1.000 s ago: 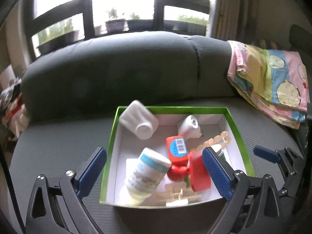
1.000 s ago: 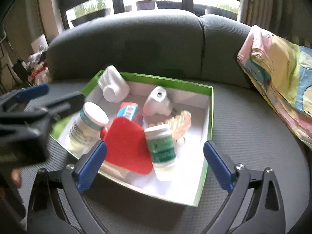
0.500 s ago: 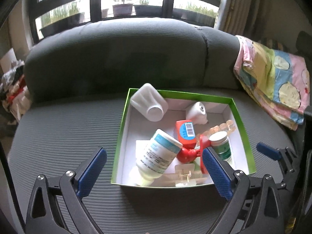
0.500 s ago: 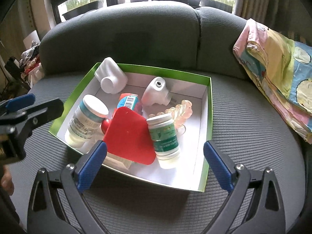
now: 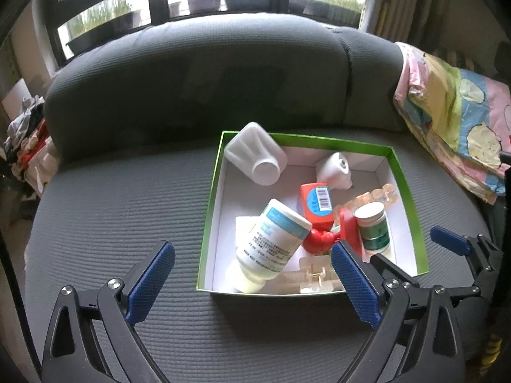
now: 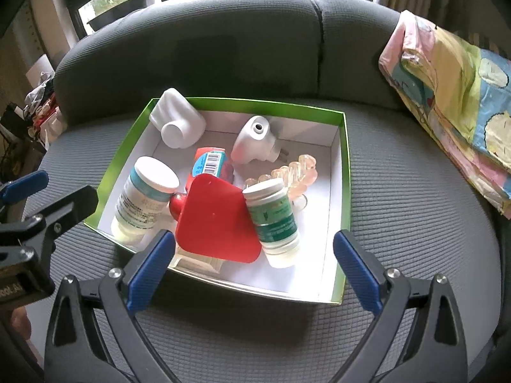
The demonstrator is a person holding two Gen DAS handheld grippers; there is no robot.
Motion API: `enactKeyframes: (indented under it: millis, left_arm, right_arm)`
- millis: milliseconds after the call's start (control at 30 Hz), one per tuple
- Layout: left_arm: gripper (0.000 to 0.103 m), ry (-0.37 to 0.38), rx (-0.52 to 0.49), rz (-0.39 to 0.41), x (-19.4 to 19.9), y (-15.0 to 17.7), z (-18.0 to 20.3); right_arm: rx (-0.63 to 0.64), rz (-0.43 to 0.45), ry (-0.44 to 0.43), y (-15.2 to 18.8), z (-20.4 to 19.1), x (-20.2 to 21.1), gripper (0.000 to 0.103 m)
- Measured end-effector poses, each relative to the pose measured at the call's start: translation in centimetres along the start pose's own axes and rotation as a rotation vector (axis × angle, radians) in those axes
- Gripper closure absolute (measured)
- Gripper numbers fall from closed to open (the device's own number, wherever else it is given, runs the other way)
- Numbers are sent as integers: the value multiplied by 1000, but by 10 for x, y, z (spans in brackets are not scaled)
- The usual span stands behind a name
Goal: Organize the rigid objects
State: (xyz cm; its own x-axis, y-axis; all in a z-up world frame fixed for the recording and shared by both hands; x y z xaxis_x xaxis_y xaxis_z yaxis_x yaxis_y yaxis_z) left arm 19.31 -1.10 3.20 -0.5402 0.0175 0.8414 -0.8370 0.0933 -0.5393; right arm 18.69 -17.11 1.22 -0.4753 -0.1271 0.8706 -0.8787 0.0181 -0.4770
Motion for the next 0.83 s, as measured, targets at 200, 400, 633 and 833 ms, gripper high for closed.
enactKeyframes:
  millis: [200, 400, 633, 833]
  left_arm:
    - [5, -19, -1, -40, -5, -1, -3]
    - [5, -19, 2, -63, -7, -2, -5]
    - [5, -19, 4, -80, -11, -2, -4]
    - [5, -5, 1, -80, -10, -1, -1]
  right_arm:
    - [-15, -37, 6, -2, 1, 0, 4]
    - [-16, -71, 11, -5, 1, -2, 4]
    - [-16, -76, 18, -4, 3, -4, 4]
    - [-25, -78, 10, -3, 5, -4, 4]
Point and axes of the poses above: each gripper's, at about its wrist camera, not at the fingertips, and x roughly against the way its jaws point, z to its right, y to its underside, the point moved 3 cm from there along -x, roughly the way its jaws point, and after that the axes turned 5 degrees about -y, right-handed, at the moved point
